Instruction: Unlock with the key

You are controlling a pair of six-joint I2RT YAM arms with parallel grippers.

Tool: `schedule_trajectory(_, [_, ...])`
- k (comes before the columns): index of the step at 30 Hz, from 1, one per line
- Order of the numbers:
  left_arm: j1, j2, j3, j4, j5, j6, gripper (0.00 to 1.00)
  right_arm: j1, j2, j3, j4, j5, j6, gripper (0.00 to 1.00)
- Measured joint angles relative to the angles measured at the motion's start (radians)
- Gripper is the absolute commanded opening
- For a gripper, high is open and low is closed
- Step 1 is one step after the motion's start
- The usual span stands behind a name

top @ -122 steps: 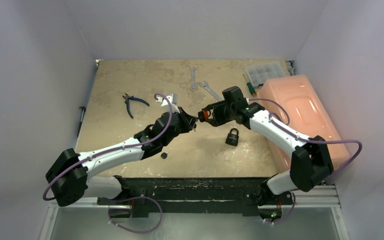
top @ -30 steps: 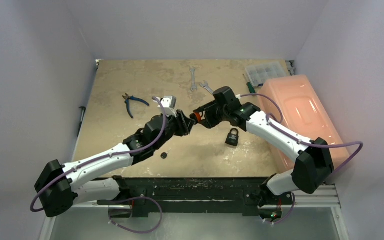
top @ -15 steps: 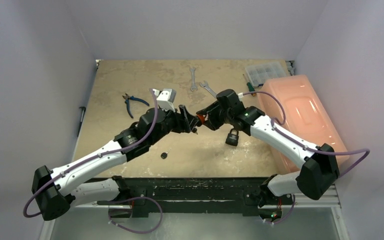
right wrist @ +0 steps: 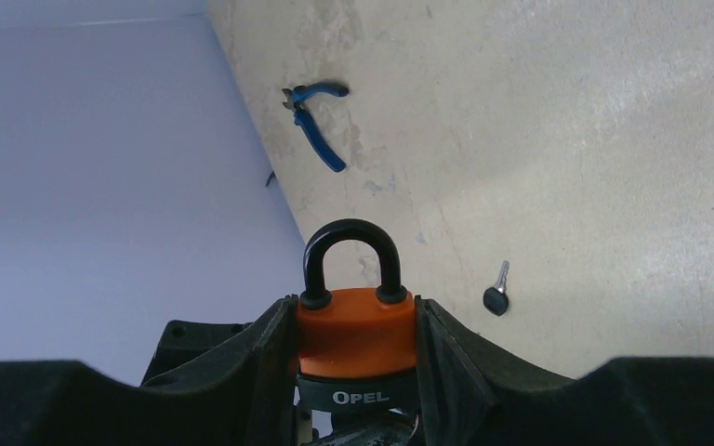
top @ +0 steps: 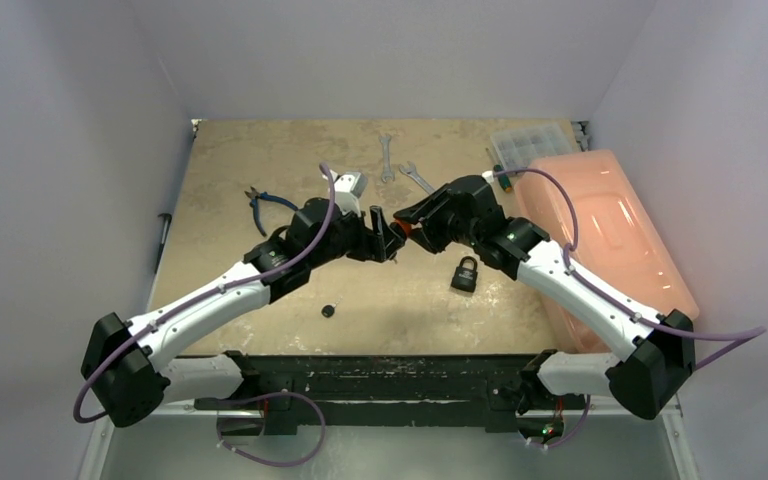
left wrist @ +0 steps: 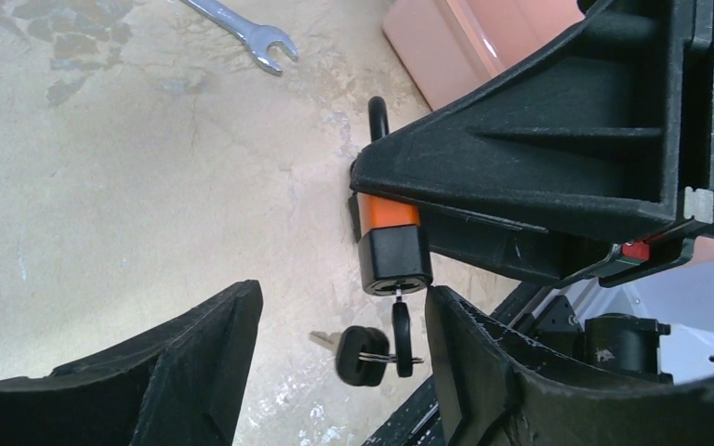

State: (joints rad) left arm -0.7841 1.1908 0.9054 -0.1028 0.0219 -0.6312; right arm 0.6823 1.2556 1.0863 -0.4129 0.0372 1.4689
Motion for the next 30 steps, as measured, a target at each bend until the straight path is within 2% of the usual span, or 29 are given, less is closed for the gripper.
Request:
schedule_trajectory(6, [0.005, 0.024, 0.004, 0.057, 0.042, -0.003, 0.59, 0.018, -0.004, 0.000, 0.015, 0.023, -0.047, 0.00])
schedule_trajectory(7, [0.005, 0.028, 0.005, 0.064, 0.046, -0.003, 0.54, 0.021, -0.006, 0.000, 0.016, 0.026, -0.054, 0.00])
schedule_trajectory(10, [0.005, 0.041, 0.007, 0.089, 0.064, -0.009, 0.29, 0.030, -0.022, -0.005, 0.021, 0.031, -0.071, 0.00])
schedule_trajectory(12, [0.003, 0.047, 0.011, 0.105, 0.083, -0.012, 0.03, 0.031, -0.035, -0.014, 0.031, 0.045, -0.082, 0.00])
schedule_trajectory(15, [0.003, 0.060, 0.026, 0.113, 0.096, -0.013, 0.00, 0.031, -0.048, -0.021, 0.040, 0.060, -0.090, 0.00])
schedule_trajectory(16, [0.003, 0.061, 0.030, 0.114, 0.100, -0.010, 0.00, 0.030, -0.055, -0.027, 0.048, 0.064, -0.092, 0.03])
schedule_trajectory(17, [0.003, 0.061, 0.032, 0.116, 0.105, -0.006, 0.00, 0.031, -0.066, -0.037, 0.061, 0.068, -0.100, 0.17])
schedule_trajectory(19, [0.003, 0.059, 0.032, 0.124, 0.116, 0.004, 0.00, 0.031, -0.092, -0.063, 0.092, 0.073, -0.113, 0.64])
schedule_trajectory(20, [0.003, 0.056, 0.032, 0.130, 0.126, 0.009, 0.00, 0.031, -0.106, -0.074, 0.105, 0.076, -0.122, 0.84])
schedule_trajectory(21, [0.003, 0.052, 0.032, 0.137, 0.135, 0.014, 0.00, 0.032, -0.120, -0.081, 0.116, 0.077, -0.136, 0.96])
schedule_trajectory(24, [0.008, 0.031, 0.030, 0.141, 0.142, 0.014, 0.00, 0.032, -0.160, -0.085, 0.167, 0.077, -0.182, 0.99])
schedule_trajectory(30, [0.060, -0.043, -0.002, 0.218, 0.218, -0.040, 0.00, 0.032, -0.272, -0.164, 0.378, 0.023, -0.330, 0.99])
